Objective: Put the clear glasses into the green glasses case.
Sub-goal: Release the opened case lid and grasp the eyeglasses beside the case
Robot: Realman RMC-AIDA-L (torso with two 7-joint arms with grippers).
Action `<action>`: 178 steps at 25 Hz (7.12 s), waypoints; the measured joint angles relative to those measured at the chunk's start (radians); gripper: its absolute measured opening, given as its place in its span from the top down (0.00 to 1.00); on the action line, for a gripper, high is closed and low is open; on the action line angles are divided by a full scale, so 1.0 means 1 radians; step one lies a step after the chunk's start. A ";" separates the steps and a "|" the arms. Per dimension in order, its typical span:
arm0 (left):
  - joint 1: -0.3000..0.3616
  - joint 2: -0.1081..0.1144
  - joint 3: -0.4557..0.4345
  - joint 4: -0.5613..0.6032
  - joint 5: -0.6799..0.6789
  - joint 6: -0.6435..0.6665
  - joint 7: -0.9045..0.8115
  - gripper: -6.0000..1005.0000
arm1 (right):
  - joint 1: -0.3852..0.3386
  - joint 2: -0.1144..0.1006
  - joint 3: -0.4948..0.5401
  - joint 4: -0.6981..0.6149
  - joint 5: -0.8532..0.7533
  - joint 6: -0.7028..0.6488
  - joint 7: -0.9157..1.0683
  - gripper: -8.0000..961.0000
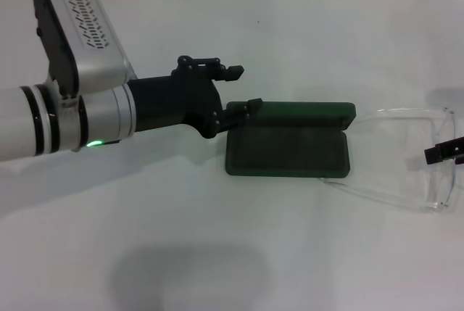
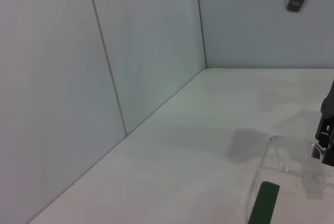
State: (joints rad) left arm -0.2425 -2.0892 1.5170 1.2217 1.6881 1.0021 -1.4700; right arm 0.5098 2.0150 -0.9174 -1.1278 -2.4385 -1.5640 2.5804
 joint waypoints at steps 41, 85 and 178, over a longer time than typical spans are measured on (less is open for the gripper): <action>-0.061 0.002 -0.014 -0.071 0.002 -0.007 0.011 0.45 | 0.022 0.000 -0.037 0.040 -0.002 0.025 -0.006 0.63; -0.059 0.000 -0.012 -0.068 -0.048 0.004 0.002 0.45 | -0.025 -0.079 0.192 0.008 0.071 -0.192 -0.133 0.68; -0.115 0.001 -0.017 -0.151 -0.023 0.004 0.013 0.45 | -0.039 0.006 -0.029 0.045 0.050 0.075 0.001 0.57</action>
State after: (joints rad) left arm -0.3577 -2.0877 1.5002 1.0711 1.6654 1.0062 -1.4573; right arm 0.4711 2.0211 -0.9464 -1.0831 -2.3886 -1.4889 2.5817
